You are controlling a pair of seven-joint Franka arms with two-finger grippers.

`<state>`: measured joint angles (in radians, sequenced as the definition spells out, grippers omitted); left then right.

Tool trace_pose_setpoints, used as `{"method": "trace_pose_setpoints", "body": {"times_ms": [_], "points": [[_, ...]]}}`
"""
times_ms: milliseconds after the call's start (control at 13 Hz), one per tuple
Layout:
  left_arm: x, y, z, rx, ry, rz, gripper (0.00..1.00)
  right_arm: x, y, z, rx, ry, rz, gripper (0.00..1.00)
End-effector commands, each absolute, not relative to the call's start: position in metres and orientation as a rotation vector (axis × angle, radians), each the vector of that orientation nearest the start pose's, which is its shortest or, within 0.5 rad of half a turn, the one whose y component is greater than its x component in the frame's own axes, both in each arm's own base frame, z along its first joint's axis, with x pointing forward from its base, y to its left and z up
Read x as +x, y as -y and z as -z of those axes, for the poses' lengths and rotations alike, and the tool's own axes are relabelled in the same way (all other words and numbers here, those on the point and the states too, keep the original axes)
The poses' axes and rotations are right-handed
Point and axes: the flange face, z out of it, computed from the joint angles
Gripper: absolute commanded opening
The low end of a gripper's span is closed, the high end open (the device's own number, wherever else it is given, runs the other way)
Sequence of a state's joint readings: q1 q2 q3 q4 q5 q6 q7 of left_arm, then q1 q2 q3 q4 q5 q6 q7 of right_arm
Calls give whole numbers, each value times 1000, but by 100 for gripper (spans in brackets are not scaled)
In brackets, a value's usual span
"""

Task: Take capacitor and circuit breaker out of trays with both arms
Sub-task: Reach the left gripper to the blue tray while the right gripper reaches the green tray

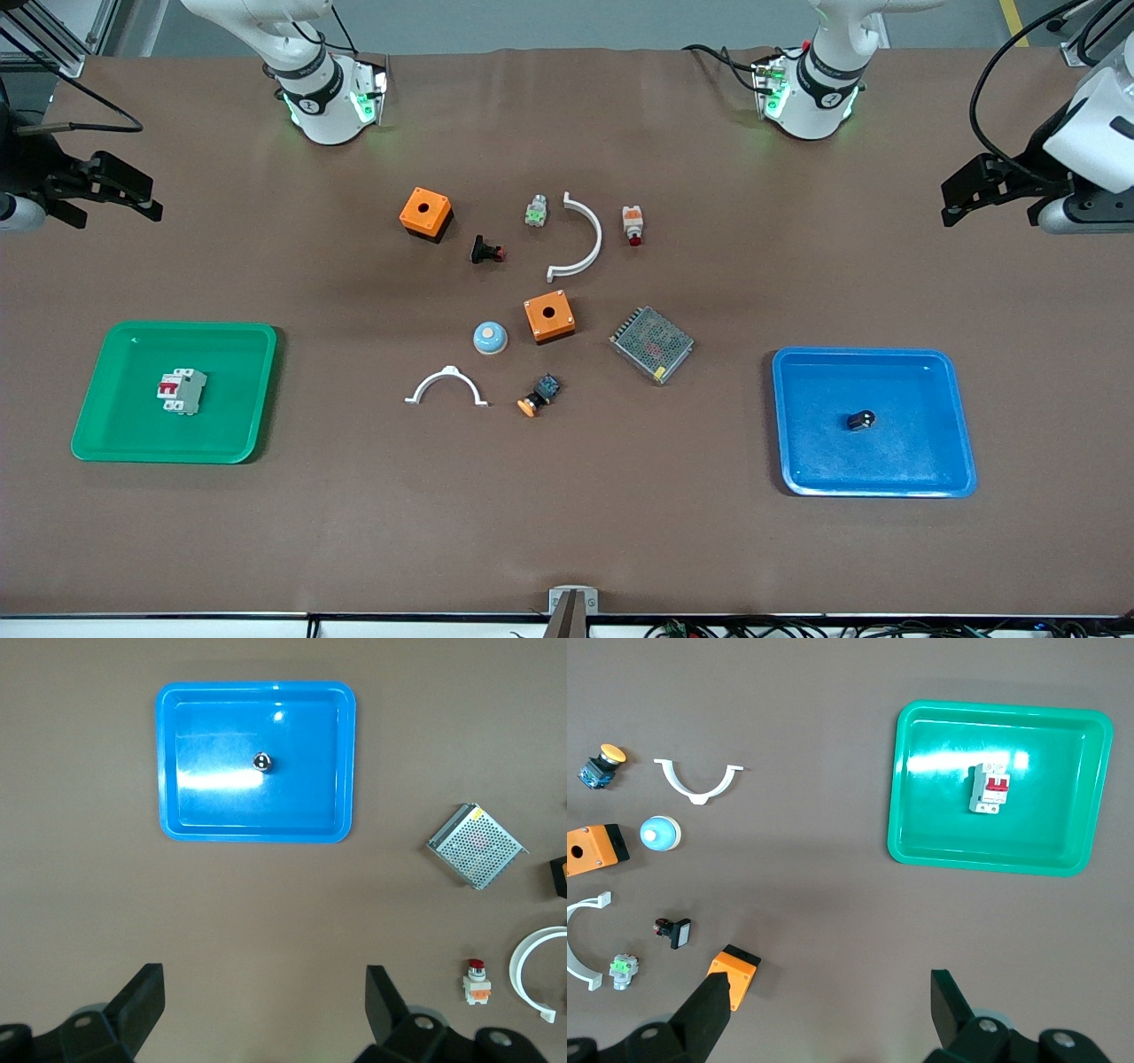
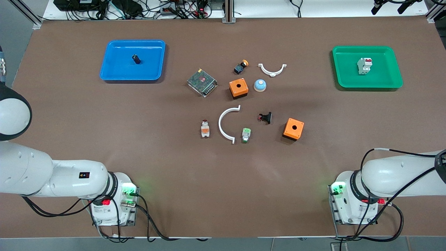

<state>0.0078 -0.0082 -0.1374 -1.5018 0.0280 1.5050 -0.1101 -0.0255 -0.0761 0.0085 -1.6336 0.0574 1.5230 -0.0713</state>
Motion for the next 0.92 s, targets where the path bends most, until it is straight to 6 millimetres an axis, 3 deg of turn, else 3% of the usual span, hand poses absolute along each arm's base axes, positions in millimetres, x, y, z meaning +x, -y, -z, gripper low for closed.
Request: {"method": "trace_pose_setpoints", "body": {"times_ms": [0,231,385,615,769,846], "points": [[542,64,-660,-3104,-17,26,100,516,2,-637,-3093,52,-31,100],[554,56,-642,-3101,-19,-22,100,516,2,-637,-3093,52,-31,100],[574,55,-613,-3105,-22,-62,100,516,3,-637,-3093,50,-31,100],[603,39,-542,-3114,17,-40,100,517,5,-643,-3094,46,-26,100],[611,24,-472,-3122,64,57,100,523,12,-658,-3090,26,31,100],[615,15,-441,-3127,102,98,100,533,14,-643,-3084,21,-10,100]]}}
